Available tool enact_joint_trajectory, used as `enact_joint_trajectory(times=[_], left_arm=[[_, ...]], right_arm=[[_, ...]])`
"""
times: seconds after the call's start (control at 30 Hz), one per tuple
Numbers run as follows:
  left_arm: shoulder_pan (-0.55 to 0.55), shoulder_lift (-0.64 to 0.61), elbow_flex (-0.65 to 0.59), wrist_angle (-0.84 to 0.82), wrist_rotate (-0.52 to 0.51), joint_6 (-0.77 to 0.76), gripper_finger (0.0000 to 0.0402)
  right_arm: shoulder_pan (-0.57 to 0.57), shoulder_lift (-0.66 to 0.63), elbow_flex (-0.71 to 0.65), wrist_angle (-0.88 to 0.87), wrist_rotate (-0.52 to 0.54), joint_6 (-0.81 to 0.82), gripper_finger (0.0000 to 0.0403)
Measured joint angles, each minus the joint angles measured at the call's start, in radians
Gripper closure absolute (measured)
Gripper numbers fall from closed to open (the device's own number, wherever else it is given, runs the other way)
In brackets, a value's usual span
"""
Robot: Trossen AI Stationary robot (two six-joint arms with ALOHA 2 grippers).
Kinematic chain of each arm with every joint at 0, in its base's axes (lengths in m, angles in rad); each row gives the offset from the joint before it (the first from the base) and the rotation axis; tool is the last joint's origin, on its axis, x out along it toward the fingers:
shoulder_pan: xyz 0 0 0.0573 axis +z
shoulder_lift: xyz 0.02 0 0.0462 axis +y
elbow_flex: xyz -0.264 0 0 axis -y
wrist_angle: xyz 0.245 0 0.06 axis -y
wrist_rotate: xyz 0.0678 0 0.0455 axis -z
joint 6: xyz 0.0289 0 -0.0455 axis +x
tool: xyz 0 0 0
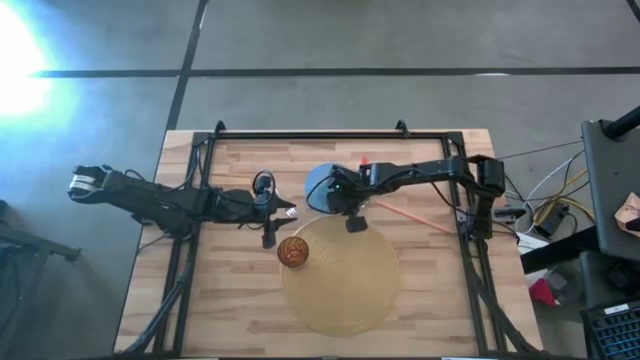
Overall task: Pick & Place Utensil
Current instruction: Put the blue bowl to the right of the orange cup on the brown mat
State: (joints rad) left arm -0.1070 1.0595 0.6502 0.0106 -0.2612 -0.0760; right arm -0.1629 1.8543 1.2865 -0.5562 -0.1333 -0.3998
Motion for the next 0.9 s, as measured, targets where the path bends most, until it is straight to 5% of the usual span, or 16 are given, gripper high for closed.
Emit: enact_joint_trajectory(times=[0.33, 0.57, 0.9], left_arm=[[0.0, 0.0, 0.0, -0.005, -0.036, -0.003, 0.0234], [0.0, 0.0, 0.0, -0.001, -0.056, -0.003, 0.0234], [0.0, 0.0, 0.0, 0.004, -0.056, -0.059, 0.0234]], right_arm=[[0.107, -0.155, 0.0, -0.099, 0.005, 0.041, 0.0394], [0.266, -0.237, 0.0, -0.182, 0.108, 0.143, 0.0394], [0.5, -0.255, 0.0, -0.191, 0.111, 0.228, 0.0394]])
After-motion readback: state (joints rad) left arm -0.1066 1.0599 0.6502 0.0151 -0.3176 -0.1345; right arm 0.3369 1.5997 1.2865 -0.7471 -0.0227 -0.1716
